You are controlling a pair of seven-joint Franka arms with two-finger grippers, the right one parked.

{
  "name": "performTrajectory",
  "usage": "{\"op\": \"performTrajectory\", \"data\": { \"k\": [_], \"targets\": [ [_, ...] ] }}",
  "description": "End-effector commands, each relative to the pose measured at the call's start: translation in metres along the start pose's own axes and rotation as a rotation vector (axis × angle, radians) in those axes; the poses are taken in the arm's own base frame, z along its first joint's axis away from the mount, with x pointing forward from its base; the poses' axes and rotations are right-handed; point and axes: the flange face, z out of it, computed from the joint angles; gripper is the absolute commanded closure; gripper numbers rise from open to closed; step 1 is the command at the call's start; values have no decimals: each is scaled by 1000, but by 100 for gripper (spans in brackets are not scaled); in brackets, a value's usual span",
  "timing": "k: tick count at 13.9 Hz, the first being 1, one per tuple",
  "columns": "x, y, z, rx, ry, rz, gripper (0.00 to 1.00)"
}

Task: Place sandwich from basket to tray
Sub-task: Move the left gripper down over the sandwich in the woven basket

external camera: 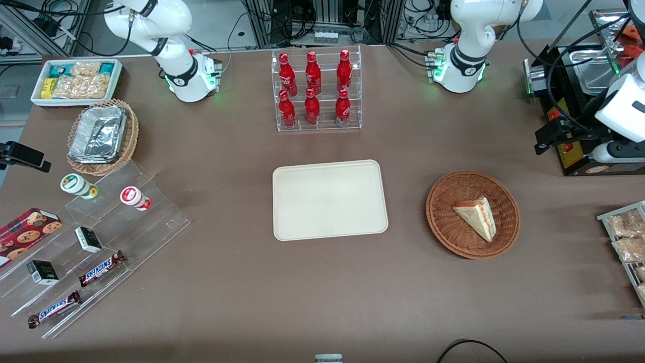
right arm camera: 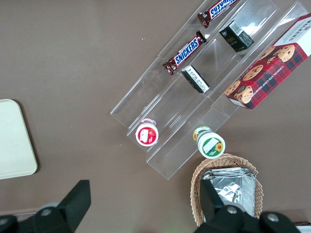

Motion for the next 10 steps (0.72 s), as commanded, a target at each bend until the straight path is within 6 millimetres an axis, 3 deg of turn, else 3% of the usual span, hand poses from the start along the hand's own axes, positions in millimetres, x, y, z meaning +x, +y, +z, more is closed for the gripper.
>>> {"op": "performTrajectory", "data": {
  "k": [1, 3, 6, 10],
  "targets": [
    [1, -4, -2, 30, -10, 14, 0],
    [2, -2, 2, 37, -19, 17, 0],
    [4, -4, 36, 53, -67, 5, 0],
    [7, -4, 147, 55, -46, -77, 0]
  ]
}}
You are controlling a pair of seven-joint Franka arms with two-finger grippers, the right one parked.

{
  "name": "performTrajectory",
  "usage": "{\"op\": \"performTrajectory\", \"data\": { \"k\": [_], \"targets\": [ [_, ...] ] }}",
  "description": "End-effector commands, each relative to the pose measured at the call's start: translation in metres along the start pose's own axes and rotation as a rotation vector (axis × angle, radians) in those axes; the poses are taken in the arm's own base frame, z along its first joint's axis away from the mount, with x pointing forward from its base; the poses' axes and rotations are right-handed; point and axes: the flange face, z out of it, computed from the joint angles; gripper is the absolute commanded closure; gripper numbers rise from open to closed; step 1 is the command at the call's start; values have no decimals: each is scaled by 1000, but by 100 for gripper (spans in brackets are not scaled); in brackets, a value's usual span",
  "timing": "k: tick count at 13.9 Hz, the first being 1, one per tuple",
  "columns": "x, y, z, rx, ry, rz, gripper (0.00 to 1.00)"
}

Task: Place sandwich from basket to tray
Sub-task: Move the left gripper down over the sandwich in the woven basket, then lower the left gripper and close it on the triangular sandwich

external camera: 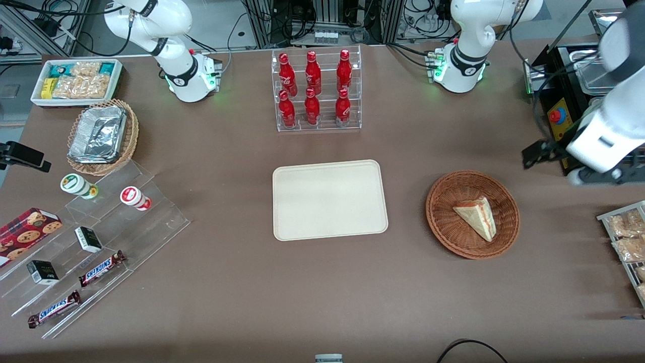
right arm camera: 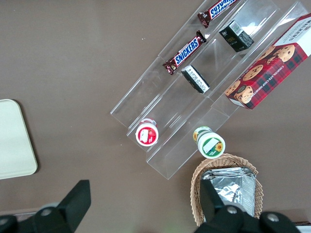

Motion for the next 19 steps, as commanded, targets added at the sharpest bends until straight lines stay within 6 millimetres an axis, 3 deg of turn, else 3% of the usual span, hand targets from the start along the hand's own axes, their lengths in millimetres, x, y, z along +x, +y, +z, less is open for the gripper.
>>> {"op": "performTrajectory", "data": {
  "k": [1, 4, 8, 15, 18, 19],
  "targets": [
    [-7, 2, 71, 9, 28, -100, 0],
    [-16, -1, 139, -30, 81, -341, 0],
    [-21, 2, 206, -65, 125, -568, 0],
    [-10, 14, 270, -80, 113, -632, 2],
    [0, 20, 279, -90, 118, -689, 97],
    [2, 25, 275, -93, 124, -679, 100]
  ]
}}
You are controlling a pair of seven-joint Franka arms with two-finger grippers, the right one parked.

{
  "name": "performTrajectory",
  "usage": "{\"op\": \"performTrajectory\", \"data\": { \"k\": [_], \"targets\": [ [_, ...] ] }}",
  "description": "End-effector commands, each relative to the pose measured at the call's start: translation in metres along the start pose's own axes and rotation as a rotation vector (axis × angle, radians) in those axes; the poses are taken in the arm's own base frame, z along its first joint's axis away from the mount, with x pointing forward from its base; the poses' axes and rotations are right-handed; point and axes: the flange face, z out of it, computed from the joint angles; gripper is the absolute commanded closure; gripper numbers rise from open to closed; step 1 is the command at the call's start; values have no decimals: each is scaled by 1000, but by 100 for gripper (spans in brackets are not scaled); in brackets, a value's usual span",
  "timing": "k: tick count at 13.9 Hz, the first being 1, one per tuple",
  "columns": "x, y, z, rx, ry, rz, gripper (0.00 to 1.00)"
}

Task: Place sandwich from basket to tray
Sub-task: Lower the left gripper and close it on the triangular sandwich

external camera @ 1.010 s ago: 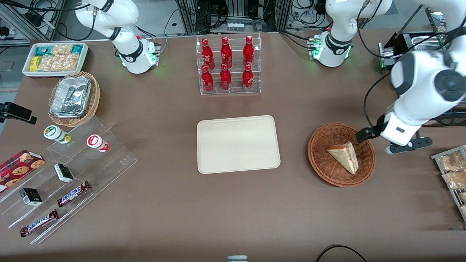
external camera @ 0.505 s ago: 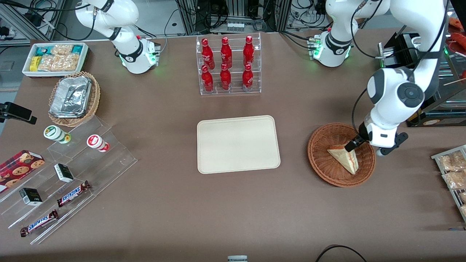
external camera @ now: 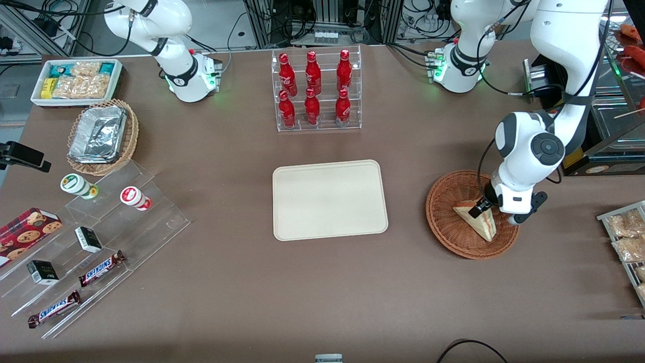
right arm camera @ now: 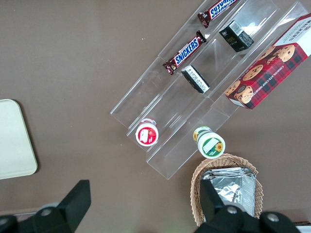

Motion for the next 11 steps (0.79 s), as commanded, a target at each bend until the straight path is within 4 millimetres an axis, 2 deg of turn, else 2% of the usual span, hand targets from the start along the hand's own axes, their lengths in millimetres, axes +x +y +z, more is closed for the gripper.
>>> {"op": "performTrajectory", "data": {
  "k": [1, 4, 7, 9, 11],
  "targets": [
    [1, 19, -10, -21, 18, -6, 100],
    [11, 34, -71, 14, 6, 16, 100],
    [-1, 71, -150, 58, -22, 74, 100],
    [-41, 121, -183, 81, 3, 187, 100],
    [-94, 170, -190, 95, -12, 246, 100]
  ]
}}
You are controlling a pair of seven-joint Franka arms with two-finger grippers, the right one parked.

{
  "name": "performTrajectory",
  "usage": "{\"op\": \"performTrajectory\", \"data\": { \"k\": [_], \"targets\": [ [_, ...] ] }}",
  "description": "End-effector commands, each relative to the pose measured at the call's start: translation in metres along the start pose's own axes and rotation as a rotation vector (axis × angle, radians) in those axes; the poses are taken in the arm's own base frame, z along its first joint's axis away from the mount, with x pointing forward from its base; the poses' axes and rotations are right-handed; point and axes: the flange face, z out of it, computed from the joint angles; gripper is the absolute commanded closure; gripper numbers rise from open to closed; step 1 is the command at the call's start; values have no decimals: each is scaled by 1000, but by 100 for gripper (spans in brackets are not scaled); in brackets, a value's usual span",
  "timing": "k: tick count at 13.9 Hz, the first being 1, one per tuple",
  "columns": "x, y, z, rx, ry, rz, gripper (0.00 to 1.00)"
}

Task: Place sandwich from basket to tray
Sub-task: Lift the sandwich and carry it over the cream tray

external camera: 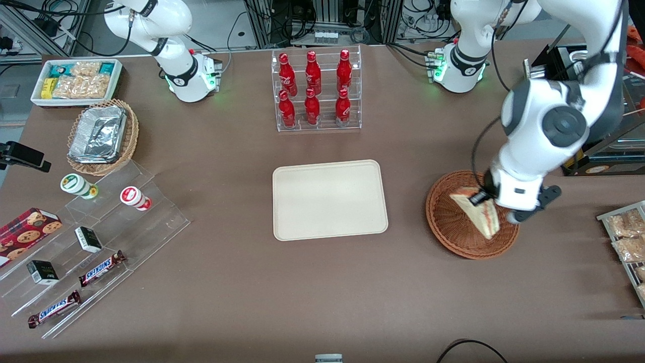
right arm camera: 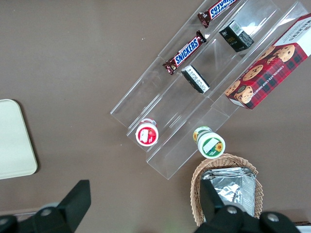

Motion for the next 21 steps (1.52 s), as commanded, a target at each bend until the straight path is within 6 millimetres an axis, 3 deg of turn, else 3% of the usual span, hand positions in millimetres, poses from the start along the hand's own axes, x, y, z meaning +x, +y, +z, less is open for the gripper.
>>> {"op": "performTrajectory", "data": {
  "k": [1, 3, 4, 7, 10, 13, 18, 19, 20, 21],
  "targets": [
    [-54, 79, 1, 30, 2, 60, 100],
    [-109, 125, 4, 29, 1, 135, 100],
    [-142, 147, 15, 36, -5, 175, 100],
    [-210, 211, 65, 68, -29, 273, 100],
    [-235, 252, 117, 87, -47, 319, 100],
    [-242, 267, 137, 33, -34, 335, 100],
    [-271, 279, 191, 32, -36, 394, 100],
    [-270, 278, 195, 44, -27, 402, 94],
    [-270, 278, 196, 46, -25, 405, 55],
    [-270, 277, 195, 48, -25, 402, 1]
  ]
}}
